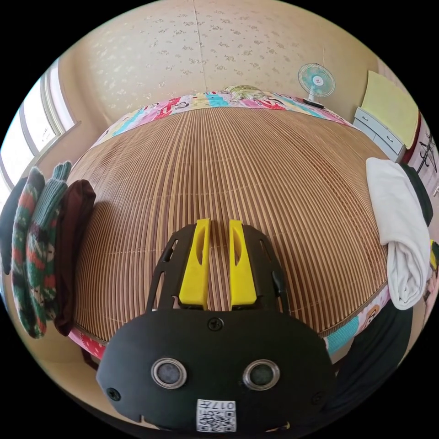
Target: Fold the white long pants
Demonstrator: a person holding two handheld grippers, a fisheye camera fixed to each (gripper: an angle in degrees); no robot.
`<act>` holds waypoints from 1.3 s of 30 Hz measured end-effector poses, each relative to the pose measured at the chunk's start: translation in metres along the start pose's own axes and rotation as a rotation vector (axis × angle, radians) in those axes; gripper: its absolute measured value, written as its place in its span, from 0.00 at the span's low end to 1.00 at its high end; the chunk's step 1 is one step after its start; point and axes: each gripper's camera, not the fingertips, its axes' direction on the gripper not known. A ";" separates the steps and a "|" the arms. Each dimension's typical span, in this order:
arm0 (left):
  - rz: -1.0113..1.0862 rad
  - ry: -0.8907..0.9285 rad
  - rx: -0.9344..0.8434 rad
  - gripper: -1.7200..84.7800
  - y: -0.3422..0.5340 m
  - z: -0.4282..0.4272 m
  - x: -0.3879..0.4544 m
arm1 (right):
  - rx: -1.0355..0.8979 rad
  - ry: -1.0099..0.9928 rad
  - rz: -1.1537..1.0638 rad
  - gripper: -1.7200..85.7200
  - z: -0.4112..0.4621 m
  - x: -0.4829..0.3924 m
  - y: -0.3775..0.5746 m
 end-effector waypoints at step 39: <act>0.380 1.195 0.357 0.04 -0.121 -0.251 0.092 | -0.127 -1.217 -0.804 0.04 -0.141 -0.090 0.101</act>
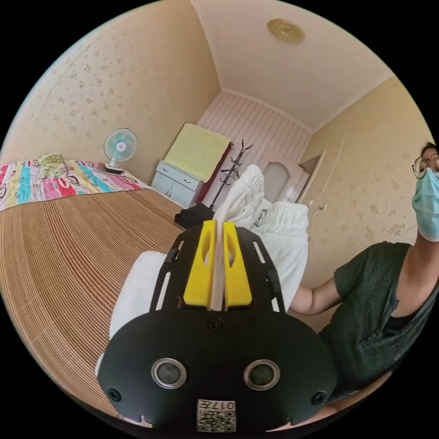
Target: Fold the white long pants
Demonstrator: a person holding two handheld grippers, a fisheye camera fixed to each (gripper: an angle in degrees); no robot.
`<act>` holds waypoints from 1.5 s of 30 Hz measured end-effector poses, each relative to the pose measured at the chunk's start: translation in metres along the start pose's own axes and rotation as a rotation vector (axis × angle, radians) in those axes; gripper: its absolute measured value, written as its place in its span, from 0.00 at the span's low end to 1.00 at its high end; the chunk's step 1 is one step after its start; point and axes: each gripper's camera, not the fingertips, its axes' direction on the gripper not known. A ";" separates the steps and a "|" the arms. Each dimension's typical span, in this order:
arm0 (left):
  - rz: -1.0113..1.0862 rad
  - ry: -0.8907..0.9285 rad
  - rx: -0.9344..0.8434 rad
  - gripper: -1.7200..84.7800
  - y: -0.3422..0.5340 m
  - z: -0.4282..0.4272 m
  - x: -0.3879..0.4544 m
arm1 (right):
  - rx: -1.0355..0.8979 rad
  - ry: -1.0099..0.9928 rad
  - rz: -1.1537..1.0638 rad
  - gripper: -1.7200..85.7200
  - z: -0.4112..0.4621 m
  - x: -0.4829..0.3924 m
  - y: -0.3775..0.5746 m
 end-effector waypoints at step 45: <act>0.124 -0.895 0.568 0.04 -0.450 -0.170 0.042 | 0.235 0.946 0.043 0.07 0.106 -0.001 -0.477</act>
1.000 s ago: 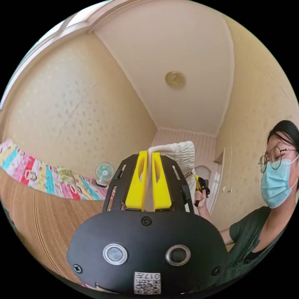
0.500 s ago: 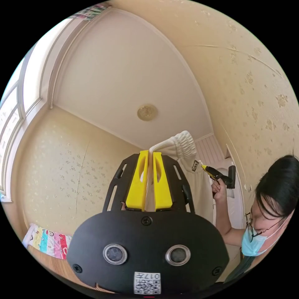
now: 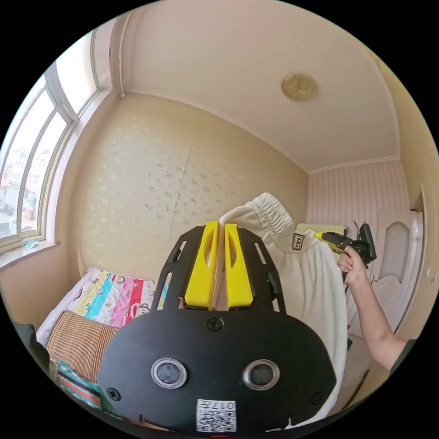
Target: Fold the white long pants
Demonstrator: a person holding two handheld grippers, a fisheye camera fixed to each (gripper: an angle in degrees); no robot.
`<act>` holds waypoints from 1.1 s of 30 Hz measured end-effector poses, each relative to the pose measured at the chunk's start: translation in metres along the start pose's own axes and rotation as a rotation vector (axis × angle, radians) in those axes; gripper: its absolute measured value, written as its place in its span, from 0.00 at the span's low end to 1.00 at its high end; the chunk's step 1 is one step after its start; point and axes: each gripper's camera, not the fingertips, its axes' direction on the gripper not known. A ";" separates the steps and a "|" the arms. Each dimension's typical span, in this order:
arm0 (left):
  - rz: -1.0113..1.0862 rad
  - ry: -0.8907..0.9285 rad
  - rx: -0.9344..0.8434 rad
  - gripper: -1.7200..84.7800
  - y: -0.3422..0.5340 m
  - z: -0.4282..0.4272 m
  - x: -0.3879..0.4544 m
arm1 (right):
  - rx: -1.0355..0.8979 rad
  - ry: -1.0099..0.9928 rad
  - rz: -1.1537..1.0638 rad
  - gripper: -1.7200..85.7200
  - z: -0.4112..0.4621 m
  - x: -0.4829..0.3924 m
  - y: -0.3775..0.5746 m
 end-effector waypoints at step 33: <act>-0.124 0.201 -1.007 0.07 0.629 -0.052 0.020 | -0.905 0.022 0.303 0.08 0.092 0.139 0.583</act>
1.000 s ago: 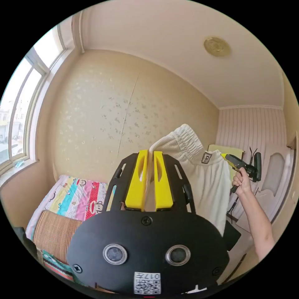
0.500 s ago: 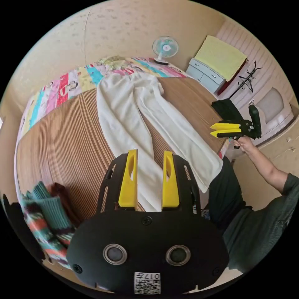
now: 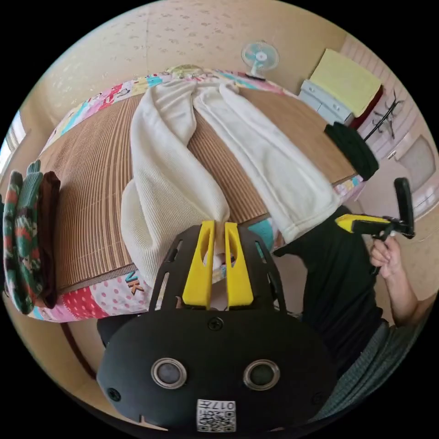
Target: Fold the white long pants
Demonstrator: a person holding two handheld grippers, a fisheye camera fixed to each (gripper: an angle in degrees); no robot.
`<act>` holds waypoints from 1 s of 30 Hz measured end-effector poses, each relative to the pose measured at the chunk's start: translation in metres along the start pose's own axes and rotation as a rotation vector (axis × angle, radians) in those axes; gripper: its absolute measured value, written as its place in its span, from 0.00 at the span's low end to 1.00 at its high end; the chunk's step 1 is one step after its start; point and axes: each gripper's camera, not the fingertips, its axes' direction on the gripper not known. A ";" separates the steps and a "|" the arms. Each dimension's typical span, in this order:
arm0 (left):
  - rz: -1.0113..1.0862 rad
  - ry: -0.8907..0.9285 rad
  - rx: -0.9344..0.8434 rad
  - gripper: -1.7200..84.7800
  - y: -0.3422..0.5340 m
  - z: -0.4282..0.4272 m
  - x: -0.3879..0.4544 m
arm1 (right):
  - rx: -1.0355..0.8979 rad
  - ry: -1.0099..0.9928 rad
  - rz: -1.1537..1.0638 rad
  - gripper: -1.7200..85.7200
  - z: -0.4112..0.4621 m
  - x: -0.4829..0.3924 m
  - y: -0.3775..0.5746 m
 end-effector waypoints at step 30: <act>-0.093 -0.426 -0.173 0.19 0.029 0.006 0.026 | -0.073 0.185 -0.222 0.07 -0.037 0.038 -0.081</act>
